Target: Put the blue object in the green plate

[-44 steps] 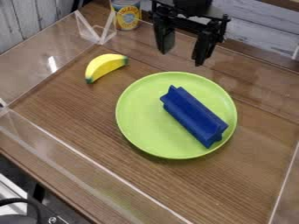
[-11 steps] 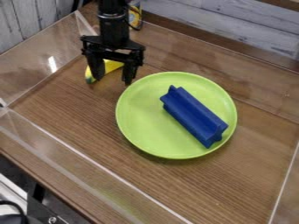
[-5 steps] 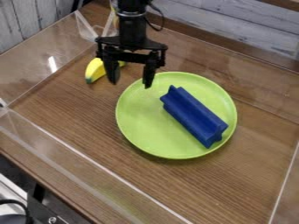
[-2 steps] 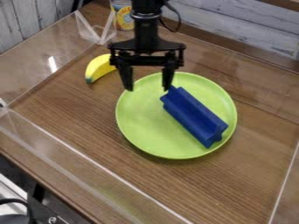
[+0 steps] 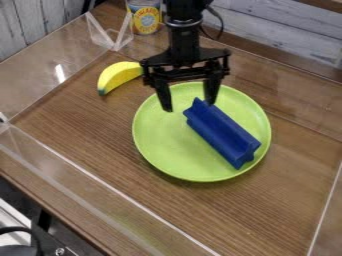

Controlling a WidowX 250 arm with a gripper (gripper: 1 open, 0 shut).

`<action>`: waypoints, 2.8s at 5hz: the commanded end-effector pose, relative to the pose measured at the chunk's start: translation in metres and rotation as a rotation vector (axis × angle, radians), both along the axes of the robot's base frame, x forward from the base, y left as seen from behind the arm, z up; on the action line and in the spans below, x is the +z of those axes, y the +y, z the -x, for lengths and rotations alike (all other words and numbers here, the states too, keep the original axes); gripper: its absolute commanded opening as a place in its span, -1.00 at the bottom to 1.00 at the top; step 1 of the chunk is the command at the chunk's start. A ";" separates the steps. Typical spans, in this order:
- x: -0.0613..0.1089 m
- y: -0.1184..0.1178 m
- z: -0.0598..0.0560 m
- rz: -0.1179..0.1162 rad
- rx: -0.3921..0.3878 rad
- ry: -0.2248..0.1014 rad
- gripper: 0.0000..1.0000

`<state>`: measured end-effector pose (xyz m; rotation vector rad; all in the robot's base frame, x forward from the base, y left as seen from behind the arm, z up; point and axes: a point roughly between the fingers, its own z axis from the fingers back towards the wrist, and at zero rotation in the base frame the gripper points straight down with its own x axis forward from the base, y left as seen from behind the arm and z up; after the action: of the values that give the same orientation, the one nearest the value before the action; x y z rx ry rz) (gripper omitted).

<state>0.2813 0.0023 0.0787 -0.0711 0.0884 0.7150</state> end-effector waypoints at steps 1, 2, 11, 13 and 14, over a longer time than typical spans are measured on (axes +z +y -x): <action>0.012 -0.010 -0.003 0.012 0.086 -0.069 1.00; 0.007 -0.018 -0.003 0.016 0.113 -0.076 1.00; -0.037 -0.049 -0.005 -0.003 0.105 -0.102 1.00; -0.040 -0.052 -0.004 -0.009 0.097 -0.109 1.00; -0.042 -0.052 -0.005 -0.010 0.095 -0.113 1.00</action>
<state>0.2837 -0.0479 0.0313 -0.1002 -0.0067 0.8182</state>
